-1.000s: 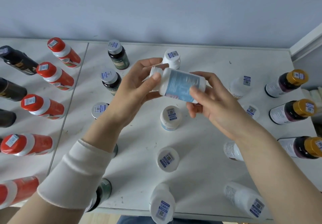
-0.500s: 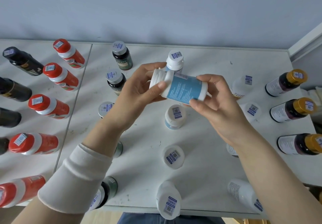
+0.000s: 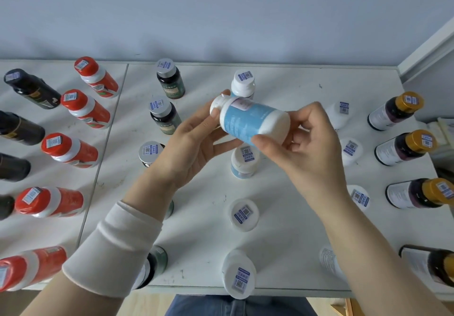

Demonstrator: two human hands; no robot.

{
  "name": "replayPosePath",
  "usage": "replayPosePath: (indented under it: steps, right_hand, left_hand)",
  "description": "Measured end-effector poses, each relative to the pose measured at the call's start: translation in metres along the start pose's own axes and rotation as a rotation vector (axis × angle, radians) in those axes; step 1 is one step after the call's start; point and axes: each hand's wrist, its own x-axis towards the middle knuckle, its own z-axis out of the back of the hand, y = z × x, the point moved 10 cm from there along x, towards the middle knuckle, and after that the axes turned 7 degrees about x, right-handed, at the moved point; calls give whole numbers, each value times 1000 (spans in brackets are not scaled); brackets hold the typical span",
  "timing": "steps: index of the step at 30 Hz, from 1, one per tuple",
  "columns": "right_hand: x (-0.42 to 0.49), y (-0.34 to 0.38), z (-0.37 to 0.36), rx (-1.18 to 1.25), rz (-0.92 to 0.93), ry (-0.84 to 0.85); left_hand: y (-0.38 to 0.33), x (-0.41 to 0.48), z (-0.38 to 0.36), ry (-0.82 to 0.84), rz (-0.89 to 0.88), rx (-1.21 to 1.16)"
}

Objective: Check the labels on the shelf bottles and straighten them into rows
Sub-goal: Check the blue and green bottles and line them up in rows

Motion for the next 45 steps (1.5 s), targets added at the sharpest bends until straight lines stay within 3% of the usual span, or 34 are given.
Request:
replayPosePath:
  steps: [3,6,13,17,24,29,41,45]
  right_hand:
    - [-3,18,-5,-238,154,-54]
    - [-8,17,-9,-388,230,-62]
    - [-9,-4,-6,-400,191,-41]
    - [6,-23,5,-399,37,64]
    - [46,-30,4,-946,57,275]
    - [66,-41,-6,-1102,57,365]
    - [85,-48,-11,-1146,51,432]
    - [89,-45,-11,-1137,65,422]
  left_hand:
    - [-4,5,3,-62,27,-49]
    - [-12,12,6,-76,2,59]
    - [-42,21,-2,-9,-122,277]
    - [-60,26,-14,27,-252,568]
    - [-41,56,-21,79,-271,1047]
    - [-14,78,-11,100,-256,1292]
    - [7,89,0,142,-307,1407]
    - [-22,82,-7,81,-553,1386]
